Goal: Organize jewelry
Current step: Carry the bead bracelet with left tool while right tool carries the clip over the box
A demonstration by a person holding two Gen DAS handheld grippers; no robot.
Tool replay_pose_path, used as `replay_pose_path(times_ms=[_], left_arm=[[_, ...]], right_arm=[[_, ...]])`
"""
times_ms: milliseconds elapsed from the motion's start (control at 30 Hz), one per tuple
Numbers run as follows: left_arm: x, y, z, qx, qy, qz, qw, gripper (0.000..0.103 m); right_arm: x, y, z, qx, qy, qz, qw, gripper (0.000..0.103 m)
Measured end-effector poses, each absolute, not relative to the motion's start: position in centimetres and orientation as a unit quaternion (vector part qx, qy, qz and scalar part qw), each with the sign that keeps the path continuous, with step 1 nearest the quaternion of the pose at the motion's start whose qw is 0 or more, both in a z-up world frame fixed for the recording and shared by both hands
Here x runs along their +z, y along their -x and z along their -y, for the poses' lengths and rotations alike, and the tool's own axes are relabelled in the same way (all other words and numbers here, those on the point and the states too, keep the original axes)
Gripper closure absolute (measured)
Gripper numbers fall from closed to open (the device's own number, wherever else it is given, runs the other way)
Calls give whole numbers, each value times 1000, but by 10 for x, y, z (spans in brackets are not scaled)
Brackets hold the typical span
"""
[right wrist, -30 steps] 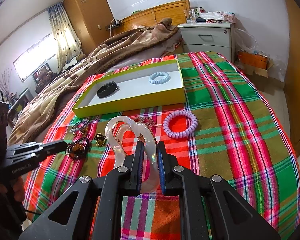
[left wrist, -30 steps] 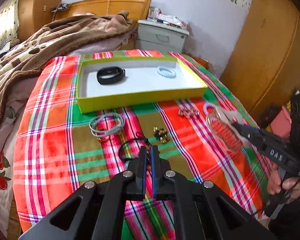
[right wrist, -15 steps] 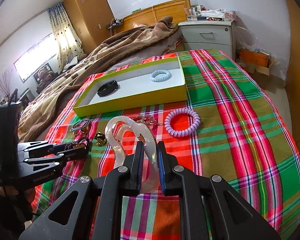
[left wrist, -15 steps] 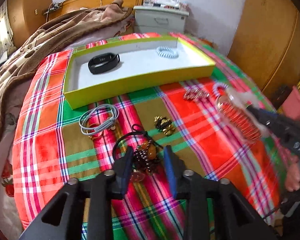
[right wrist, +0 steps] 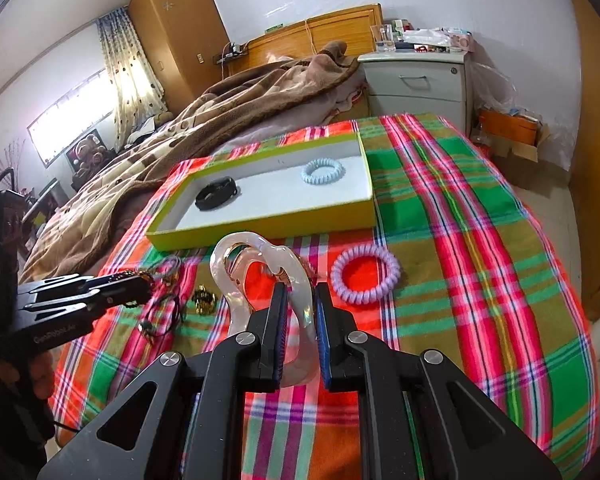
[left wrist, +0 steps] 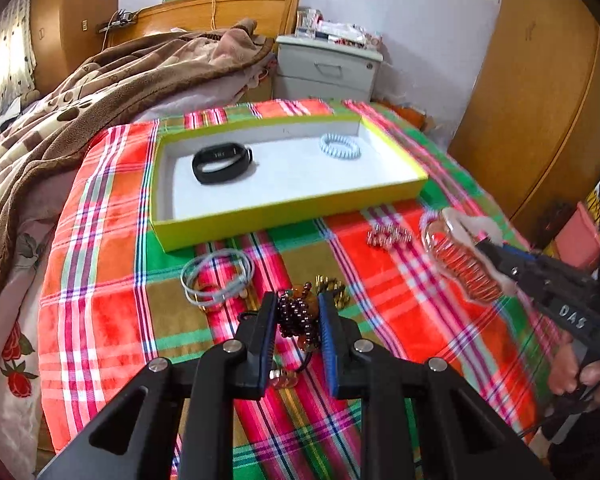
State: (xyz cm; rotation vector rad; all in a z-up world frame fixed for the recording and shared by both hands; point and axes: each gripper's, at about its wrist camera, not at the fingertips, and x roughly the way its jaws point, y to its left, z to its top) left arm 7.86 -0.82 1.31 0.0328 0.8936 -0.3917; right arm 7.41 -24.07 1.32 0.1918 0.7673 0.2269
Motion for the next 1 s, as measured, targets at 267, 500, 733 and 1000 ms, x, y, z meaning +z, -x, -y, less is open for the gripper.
replay_pose_path(times_ms=[267, 500, 733, 1000], left_arm=[[35, -104, -5, -183, 1, -411, 893, 82], [39, -143, -15, -164, 2, -403, 900, 82], [31, -181, -21, -150, 15, -414, 898, 81], [9, -206, -23, -144, 27, -435, 888, 81]], right_arm=[[35, -109, 235, 115, -82, -361, 922, 89], [38, -164, 220, 118, -67, -371, 919, 89], [23, -217, 209, 114, -69, -402, 906, 89], [5, -263, 194, 113, -66, -436, 890, 89]])
